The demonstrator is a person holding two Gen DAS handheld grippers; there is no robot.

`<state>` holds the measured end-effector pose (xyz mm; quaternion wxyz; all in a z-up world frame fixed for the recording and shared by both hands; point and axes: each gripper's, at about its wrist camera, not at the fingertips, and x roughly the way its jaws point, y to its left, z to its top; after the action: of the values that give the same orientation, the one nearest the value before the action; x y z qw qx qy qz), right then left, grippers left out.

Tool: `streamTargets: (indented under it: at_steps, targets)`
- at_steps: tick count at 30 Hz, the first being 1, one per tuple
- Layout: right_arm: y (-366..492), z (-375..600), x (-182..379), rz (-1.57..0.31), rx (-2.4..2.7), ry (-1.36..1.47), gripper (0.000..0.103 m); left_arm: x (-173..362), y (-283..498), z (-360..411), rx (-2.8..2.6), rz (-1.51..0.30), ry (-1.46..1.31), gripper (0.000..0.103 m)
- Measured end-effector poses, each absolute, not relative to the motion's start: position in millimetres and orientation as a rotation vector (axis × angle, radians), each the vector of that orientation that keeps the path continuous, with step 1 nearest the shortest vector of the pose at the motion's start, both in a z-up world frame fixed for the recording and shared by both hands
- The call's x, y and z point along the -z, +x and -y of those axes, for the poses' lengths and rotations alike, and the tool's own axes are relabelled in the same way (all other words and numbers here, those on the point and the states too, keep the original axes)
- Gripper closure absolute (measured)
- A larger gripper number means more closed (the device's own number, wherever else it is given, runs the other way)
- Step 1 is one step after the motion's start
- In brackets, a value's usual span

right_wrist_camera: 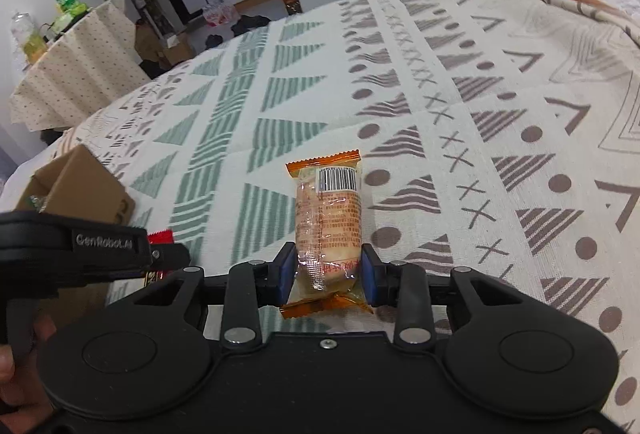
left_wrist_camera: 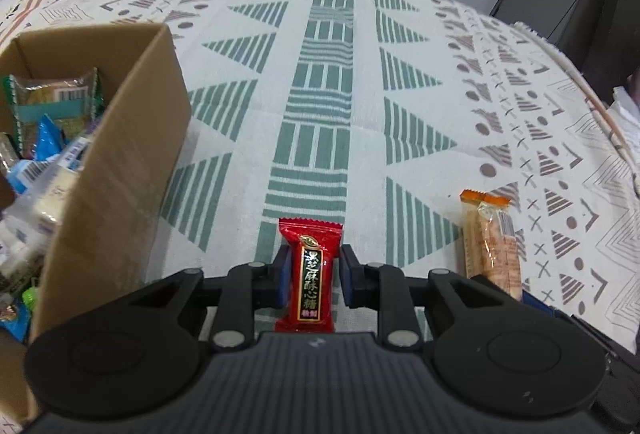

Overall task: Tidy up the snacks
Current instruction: 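Lift the red candy bar and biscuit pack and carry them over the box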

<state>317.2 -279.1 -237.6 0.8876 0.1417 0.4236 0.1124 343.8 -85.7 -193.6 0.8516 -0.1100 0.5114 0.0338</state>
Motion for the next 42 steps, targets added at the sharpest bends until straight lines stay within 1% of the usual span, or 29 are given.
streamTargets:
  at_steps: [12,17,20,29,42]
  targets:
    - [279.2,278.0,195.2,-0.834,-0.204,0.417,0.070,140.6,291.4,75.7,-0.041,-0.971,-0.307,0.080]
    - [267.0,271.7,170.2,-0.795,-0.218,0.430,0.070,111.3,272.1,62.2,-0.043,-0.904,-0.332,0.080]
    - [262.1,264.2,155.2,-0.771,-0.232,0.423,0.070,99.4,266.4,51.2,-0.041,-0.893,-0.353,0.080]
    - [258.4,235.3,125.9,-0.732,-0.276,0.402,0.070,75.7,254.3,7.1,-0.095,-0.821,-0.410,0.079]
    - [261.6,177.3,108.7,-0.746,-0.387,0.422,0.070,57.0,240.9,-59.3,-0.181,-0.767,-0.508,0.079]
